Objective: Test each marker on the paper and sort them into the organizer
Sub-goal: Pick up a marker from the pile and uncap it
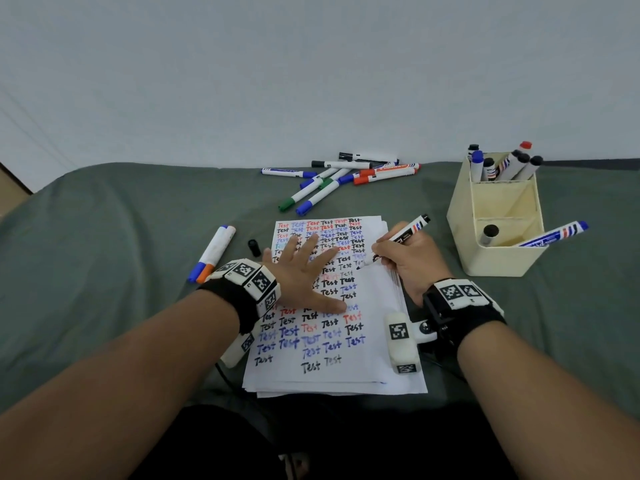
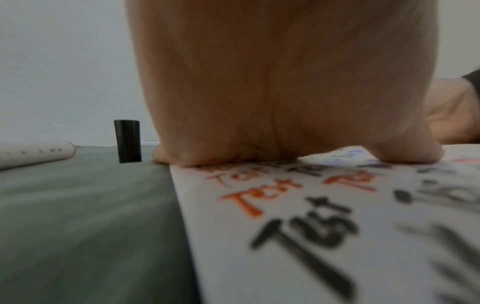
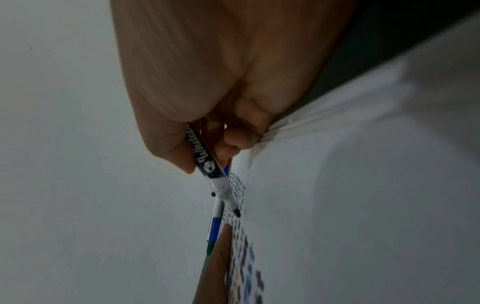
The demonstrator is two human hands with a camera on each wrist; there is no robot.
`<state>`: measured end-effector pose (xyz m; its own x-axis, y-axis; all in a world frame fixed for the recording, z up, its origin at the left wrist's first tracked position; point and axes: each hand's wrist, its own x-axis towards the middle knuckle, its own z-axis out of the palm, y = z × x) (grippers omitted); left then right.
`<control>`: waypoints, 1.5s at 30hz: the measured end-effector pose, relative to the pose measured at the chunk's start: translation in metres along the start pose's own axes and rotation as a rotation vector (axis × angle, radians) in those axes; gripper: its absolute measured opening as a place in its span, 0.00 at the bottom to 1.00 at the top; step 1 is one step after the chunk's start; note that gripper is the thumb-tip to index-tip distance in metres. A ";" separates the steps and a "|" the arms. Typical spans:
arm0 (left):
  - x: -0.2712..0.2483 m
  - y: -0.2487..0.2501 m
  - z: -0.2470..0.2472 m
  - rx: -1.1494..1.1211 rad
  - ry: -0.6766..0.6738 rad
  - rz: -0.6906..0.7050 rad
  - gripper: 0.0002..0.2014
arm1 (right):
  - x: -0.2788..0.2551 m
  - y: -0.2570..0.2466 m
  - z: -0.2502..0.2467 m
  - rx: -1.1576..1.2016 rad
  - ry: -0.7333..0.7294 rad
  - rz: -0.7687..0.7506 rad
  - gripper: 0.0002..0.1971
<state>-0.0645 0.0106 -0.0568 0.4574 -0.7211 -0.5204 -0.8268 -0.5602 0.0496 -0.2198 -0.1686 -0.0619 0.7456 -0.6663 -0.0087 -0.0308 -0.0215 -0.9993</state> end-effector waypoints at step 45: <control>-0.004 0.004 -0.003 -0.027 -0.027 -0.011 0.61 | -0.001 0.003 0.000 -0.081 0.025 -0.038 0.10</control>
<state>-0.0686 0.0095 -0.0521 0.4571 -0.7038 -0.5438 -0.8125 -0.5791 0.0665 -0.2208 -0.1679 -0.0647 0.7305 -0.6822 0.0309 -0.0573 -0.1064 -0.9927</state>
